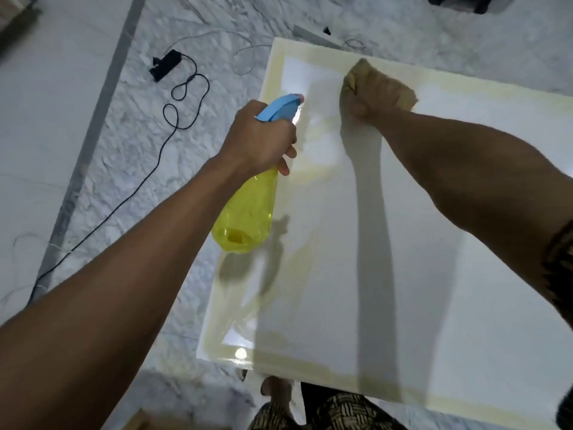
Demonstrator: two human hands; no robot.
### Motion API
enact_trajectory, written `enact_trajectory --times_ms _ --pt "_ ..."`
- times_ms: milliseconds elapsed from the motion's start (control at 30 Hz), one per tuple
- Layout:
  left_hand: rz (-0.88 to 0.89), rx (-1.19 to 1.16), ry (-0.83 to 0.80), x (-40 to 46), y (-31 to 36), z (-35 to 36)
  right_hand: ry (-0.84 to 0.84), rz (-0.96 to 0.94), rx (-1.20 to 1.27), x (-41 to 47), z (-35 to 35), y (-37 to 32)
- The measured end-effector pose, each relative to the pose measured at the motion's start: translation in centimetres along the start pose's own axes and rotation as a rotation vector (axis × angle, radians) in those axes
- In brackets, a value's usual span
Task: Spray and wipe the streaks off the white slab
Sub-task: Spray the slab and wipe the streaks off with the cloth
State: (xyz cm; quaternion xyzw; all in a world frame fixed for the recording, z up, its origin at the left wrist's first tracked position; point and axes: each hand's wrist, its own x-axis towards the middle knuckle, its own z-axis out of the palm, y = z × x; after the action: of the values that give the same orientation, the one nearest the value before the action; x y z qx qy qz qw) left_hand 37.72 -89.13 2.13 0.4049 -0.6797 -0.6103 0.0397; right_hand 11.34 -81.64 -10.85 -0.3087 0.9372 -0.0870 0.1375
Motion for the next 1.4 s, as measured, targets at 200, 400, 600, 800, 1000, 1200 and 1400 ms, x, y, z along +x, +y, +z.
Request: enact_trajectory --times_ms 200,400,600,800,1000,1200,1400 --pt "-0.098 0.007 0.015 -2.3 -3.8 -1.4 0.036 -0.137 -0.216 -5.3 7.0 -1.4" --pt "-0.162 0.006 0.029 -9.7 -7.8 -2.2 -0.034 -0.183 -0.102 -18.8 11.0 -3.1" --pt "-0.123 -0.006 -0.022 -19.5 -11.5 -3.1 -0.141 -0.26 -0.075 -35.9 14.2 -5.2" --pt "-0.106 -0.006 -0.032 -27.1 -14.1 -4.9 -0.335 -0.318 -0.133 -50.3 16.2 -8.3" --pt "-0.076 0.039 -0.009 -29.9 -12.9 -6.3 -0.522 -0.016 0.47 -49.0 7.1 -10.0" --pt "-0.025 0.129 -0.008 -26.4 -9.2 -7.0 -0.326 0.318 1.192 -39.8 -2.3 -7.1" --pt "-0.022 0.036 -0.031 -19.2 -5.7 -6.8 -0.213 0.265 1.078 -27.9 -5.3 -7.9"
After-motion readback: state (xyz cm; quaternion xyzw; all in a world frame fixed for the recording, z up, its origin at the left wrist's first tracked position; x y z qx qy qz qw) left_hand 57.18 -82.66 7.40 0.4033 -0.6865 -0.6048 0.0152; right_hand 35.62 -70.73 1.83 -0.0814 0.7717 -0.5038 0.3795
